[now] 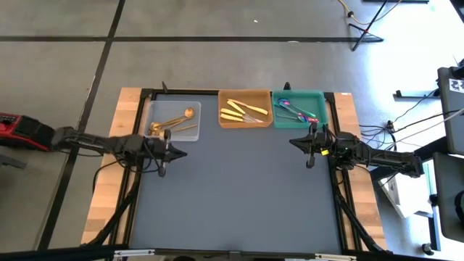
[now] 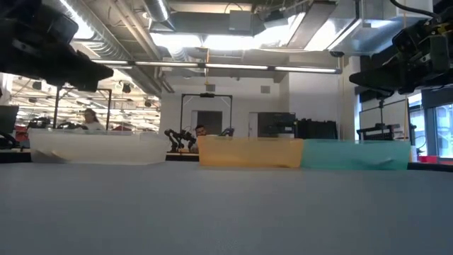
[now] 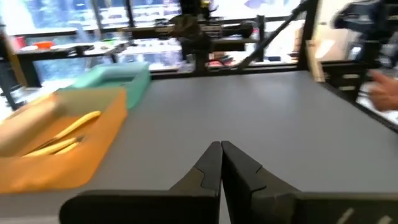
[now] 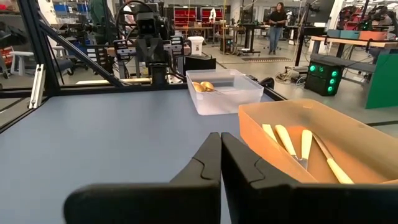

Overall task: Sort silverware by color (type)
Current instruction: Return to Home Position

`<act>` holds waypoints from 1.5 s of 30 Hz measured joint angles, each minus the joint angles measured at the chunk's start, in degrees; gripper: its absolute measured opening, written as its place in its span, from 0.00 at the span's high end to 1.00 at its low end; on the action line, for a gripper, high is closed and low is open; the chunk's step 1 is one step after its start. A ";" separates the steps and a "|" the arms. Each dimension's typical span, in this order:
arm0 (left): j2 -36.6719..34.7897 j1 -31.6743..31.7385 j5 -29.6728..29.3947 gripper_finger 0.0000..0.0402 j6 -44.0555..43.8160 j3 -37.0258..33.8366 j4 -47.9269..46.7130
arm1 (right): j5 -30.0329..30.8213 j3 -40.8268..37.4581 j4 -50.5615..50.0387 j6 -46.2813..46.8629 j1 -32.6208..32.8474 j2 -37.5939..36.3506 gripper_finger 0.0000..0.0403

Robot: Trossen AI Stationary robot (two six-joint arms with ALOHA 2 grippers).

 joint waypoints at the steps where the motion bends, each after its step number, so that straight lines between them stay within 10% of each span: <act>1: -1.65 1.03 -0.03 1.00 -0.03 0.00 -1.53 | 0.00 0.00 0.00 0.01 0.00 0.00 1.00; 10: -12.06 9.30 2.23 1.00 0.41 0.00 -4.68 | 0.02 0.00 0.00 0.01 0.00 0.00 1.00; 45: -11.97 10.16 2.08 1.00 0.72 -0.02 -4.70 | 0.02 -0.02 0.00 0.01 0.00 0.00 1.00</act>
